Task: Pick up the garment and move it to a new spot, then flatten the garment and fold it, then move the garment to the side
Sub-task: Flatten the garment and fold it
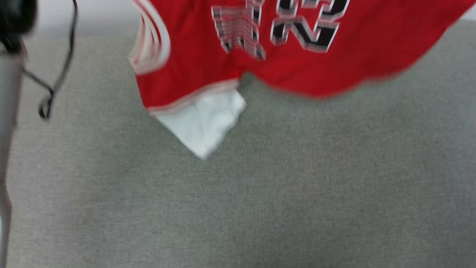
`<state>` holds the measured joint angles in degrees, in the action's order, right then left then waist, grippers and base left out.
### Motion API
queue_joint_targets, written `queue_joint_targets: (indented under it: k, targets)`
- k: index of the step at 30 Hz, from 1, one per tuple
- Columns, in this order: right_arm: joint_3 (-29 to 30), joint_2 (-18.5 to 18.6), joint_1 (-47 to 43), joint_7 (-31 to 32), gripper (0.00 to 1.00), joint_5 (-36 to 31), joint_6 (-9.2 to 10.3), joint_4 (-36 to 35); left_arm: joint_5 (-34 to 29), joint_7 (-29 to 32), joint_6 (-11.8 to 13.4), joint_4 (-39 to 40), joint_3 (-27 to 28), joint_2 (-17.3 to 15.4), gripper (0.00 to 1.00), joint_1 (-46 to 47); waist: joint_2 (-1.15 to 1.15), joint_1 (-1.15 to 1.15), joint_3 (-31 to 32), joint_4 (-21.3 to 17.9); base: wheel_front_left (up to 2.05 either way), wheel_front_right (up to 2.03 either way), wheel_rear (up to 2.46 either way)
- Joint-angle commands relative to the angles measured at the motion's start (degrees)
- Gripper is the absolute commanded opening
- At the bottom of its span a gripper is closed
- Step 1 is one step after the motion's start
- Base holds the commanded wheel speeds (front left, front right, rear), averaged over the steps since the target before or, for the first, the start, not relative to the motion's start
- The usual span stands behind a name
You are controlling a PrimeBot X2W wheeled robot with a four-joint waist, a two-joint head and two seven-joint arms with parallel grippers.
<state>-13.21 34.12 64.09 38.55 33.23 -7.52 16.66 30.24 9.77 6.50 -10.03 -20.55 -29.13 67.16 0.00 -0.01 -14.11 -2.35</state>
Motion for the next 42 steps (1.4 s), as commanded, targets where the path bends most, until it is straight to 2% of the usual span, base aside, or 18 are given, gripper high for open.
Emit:
queue_joint_targets:
  k: [1, 7, 17, 26, 31, 37, 42]
  targets:
    - [0.47, -0.35, 3.54, -1.62, 0.00, -1.03, 0.06, 0.76, -1.52, -0.28, -0.28, -2.51, -0.40, 0.47, 0.00, 4.98, 0.00, 0.01, -6.17, -1.24, 0.00, 0.00, 0.00]
    - [0.78, -2.57, 15.86, -11.22, 0.00, -3.97, 0.06, 4.22, -6.28, -2.80, -0.93, -10.84, -0.96, 1.13, 0.00, 22.00, 0.00, 0.01, -15.30, -3.98, 0.00, 0.00, 0.00]
    - [-2.68, -3.57, 29.14, -27.18, 0.00, -3.89, 0.06, 12.82, -7.96, -5.32, -0.05, -16.98, -0.31, 3.06, 0.00, 35.70, 0.00, 0.01, -25.58, -5.89, 0.00, 0.00, 0.00]
    - [-9.68, -3.90, 34.07, -36.57, 0.00, -1.27, 0.05, 19.10, -7.26, -7.06, 1.24, -19.19, -0.68, 5.13, 0.00, 35.52, 0.00, 0.01, -30.43, -4.82, 0.00, 0.00, 0.00]
    - [-14.78, -4.85, 35.10, -37.69, 0.00, 1.55, 0.05, 22.56, -5.72, -8.25, 1.54, -21.10, -0.23, 6.00, 0.00, 32.93, 0.00, 0.01, -31.38, -4.29, 0.00, 0.00, 0.00]
    - [-19.77, -5.89, 34.13, -39.54, 0.00, 5.04, 0.05, 24.95, -3.75, -10.60, 0.97, -23.31, 0.63, 6.56, 0.00, 29.76, 0.00, 0.01, -31.16, -4.33, 0.00, 0.00, 0.00]
    - [-24.83, -5.40, 29.34, -42.54, 0.00, 8.88, 0.05, 25.80, -0.50, -14.03, -0.64, -24.86, 2.30, 6.32, 0.00, 21.88, 0.00, 0.01, -27.68, -3.84, 0.00, 0.00, 0.00]
